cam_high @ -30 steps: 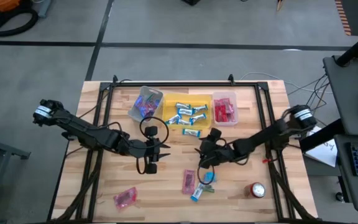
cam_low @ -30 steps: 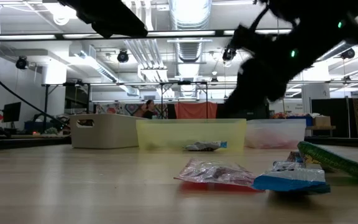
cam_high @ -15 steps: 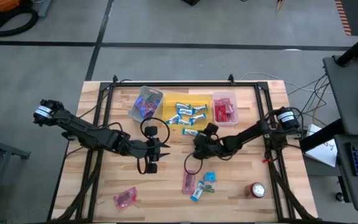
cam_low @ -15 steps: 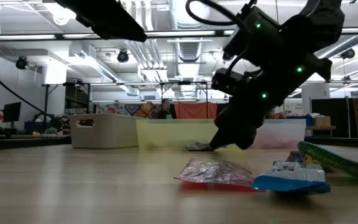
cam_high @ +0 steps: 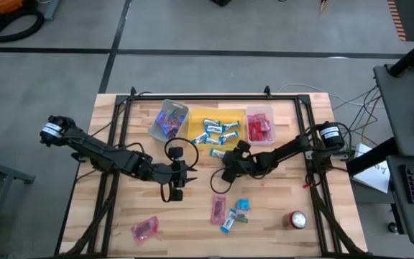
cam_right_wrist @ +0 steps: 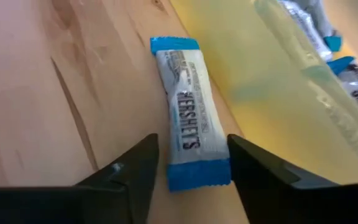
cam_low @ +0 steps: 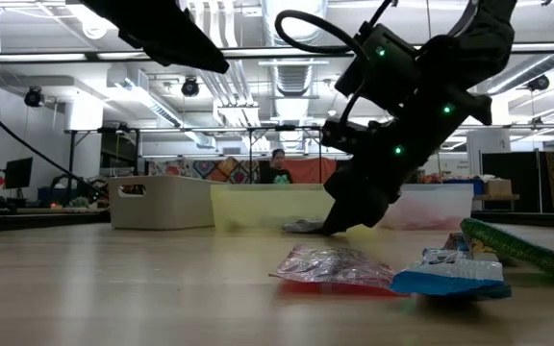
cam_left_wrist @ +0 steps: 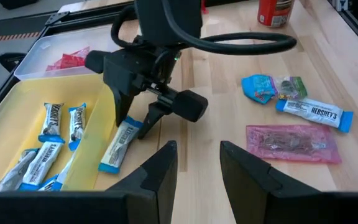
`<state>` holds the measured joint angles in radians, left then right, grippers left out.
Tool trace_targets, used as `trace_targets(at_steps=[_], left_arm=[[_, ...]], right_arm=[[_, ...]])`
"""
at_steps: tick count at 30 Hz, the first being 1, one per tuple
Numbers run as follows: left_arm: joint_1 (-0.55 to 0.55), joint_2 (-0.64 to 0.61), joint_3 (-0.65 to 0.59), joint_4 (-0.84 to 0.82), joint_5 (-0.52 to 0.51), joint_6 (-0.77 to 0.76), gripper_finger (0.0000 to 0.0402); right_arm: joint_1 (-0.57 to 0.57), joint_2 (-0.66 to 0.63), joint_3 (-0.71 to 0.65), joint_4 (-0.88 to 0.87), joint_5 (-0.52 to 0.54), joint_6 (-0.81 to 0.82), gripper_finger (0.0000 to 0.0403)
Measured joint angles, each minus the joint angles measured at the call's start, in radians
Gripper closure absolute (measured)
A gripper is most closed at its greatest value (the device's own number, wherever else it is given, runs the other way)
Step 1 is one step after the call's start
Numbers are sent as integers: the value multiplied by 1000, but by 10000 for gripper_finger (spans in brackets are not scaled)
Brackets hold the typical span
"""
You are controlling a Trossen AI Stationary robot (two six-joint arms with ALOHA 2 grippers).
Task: Sort candy
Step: Put the white chocolate into the yellow bin
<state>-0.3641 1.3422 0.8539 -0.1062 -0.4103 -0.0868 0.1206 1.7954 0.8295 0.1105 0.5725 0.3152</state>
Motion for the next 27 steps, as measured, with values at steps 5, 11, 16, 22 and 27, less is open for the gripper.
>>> trace_targets(at_steps=[5,11,16,22,27], left_arm=[[0,0,0,1,0,0,296],[0,0,0,1,0,0,296],[0,0,0,2,0,-12,296],[-7,0,0,-6,0,-106,296],[-48,0,0,-34,0,-199,296]], right_arm=[[-7,0,1,0,-36,-1,286],[-7,-1,1,-3,-79,-2,372],[1,-13,1,-10,-101,-12,389],[15,-87,10,-17,-216,-42,390],[18,-195,25,-30,-259,-103,390]])
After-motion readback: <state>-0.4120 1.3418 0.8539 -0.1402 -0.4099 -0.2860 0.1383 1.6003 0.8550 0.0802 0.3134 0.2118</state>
